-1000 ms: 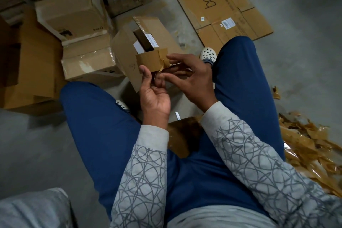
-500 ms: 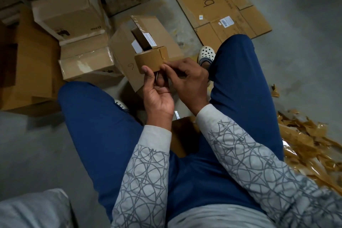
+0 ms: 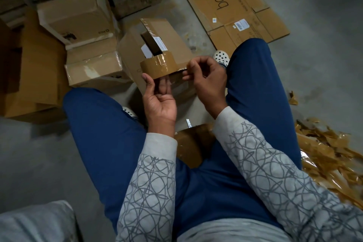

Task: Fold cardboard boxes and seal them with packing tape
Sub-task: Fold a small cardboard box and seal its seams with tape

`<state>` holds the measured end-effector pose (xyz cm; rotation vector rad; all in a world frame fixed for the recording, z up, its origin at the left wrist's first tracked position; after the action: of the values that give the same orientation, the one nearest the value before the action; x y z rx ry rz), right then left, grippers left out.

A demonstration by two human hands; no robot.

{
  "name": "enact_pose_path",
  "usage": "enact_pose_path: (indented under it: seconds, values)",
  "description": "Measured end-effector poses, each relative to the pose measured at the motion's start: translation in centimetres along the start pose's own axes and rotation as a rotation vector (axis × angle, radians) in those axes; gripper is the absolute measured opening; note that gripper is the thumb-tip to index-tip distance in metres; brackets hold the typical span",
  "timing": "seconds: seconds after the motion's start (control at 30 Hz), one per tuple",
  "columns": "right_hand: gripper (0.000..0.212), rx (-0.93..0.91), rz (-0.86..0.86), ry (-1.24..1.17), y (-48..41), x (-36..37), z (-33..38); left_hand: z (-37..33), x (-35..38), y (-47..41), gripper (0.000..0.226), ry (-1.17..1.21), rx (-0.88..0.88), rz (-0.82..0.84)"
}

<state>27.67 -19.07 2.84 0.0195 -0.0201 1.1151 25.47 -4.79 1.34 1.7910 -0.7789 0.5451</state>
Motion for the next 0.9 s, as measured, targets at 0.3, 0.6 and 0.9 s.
enact_pose_path:
  seconds: [0.3, 0.6, 0.9]
  values:
    - [0.029, 0.121, 0.14, -0.297, -0.2, -0.1, 1.8, -0.1, 0.3, 0.5, 0.059, -0.035, 0.05, -0.007]
    - [0.034, -0.617, 0.086, 0.329, 1.4, 0.7, 3.7, 0.1, 0.4, 0.4, 0.074, -0.131, 0.116, 0.066]
    - [0.017, -0.654, -0.052, 0.355, 1.1, 0.4, 2.5, 1.1, 0.7, 0.6, 0.071, -0.105, 0.074, 0.119]
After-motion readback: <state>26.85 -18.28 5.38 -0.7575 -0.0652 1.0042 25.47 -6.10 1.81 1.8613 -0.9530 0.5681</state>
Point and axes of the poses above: each hand's wrist, its own y-axis away from the middle knuckle, its own x-axis out of the palm, z = x × y, the point moved 6 cm from there along -y, towards the middle knuckle, and after that the axes turned 9 degrees about -z, right-handed, at the moved point
